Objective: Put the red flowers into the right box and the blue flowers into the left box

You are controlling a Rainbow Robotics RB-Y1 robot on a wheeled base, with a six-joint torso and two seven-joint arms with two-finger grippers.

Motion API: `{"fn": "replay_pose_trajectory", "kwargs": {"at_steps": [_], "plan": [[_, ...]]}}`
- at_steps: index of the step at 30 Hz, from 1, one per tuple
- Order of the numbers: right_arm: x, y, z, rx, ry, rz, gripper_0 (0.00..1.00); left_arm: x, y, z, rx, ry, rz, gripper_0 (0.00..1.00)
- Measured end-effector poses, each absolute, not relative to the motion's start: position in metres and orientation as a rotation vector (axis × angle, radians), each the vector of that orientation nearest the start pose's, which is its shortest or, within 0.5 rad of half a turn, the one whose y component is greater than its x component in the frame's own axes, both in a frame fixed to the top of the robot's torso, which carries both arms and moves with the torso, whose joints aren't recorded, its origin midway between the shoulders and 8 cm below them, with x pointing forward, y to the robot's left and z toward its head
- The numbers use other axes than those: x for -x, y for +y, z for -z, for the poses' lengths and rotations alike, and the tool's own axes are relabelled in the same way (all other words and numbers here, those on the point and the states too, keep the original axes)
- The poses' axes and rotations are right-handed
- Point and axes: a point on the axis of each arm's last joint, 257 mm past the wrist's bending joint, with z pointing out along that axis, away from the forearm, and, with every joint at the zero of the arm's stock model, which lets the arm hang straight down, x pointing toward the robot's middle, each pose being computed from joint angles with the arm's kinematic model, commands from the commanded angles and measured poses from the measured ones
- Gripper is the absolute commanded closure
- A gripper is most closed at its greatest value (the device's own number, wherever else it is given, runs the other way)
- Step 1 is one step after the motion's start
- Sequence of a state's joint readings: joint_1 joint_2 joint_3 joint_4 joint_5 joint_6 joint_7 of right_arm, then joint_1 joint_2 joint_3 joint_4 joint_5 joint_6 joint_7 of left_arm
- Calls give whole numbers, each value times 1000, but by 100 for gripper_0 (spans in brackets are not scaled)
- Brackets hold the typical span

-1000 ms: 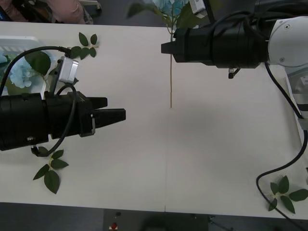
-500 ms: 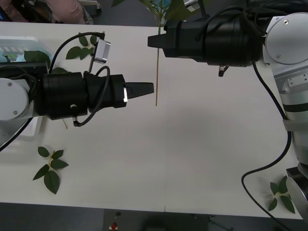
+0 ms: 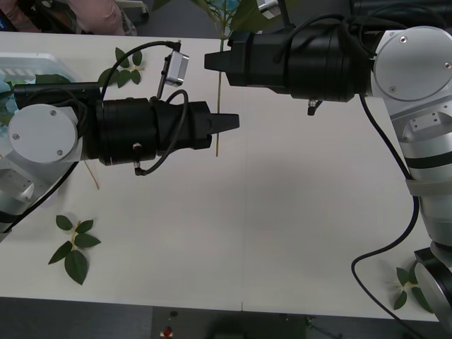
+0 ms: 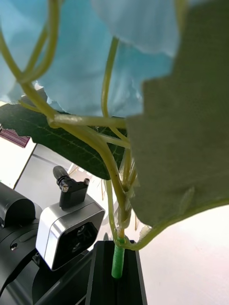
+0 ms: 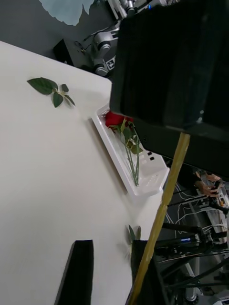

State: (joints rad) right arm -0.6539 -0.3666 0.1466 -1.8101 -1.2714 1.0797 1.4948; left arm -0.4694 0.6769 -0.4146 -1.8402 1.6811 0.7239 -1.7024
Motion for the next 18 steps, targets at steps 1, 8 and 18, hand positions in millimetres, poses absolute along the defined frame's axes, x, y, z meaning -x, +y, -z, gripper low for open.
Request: {"fn": "replay_pose_trajectory", "kwargs": {"at_steps": [1, 8, 18], "plan": [[-480, 37, 6, 574, 1858, -1182, 100, -442, -8, 86, -535, 1884, 1311, 100], [-480, 37, 7, 573, 1859, -1181, 100, -442, -7, 86, -545, 1879, 1303, 100], [-492, 20, 14, 590, 1865, -1054, 15, -447, 15, 91, -555, 1909, 1247, 100]]}}
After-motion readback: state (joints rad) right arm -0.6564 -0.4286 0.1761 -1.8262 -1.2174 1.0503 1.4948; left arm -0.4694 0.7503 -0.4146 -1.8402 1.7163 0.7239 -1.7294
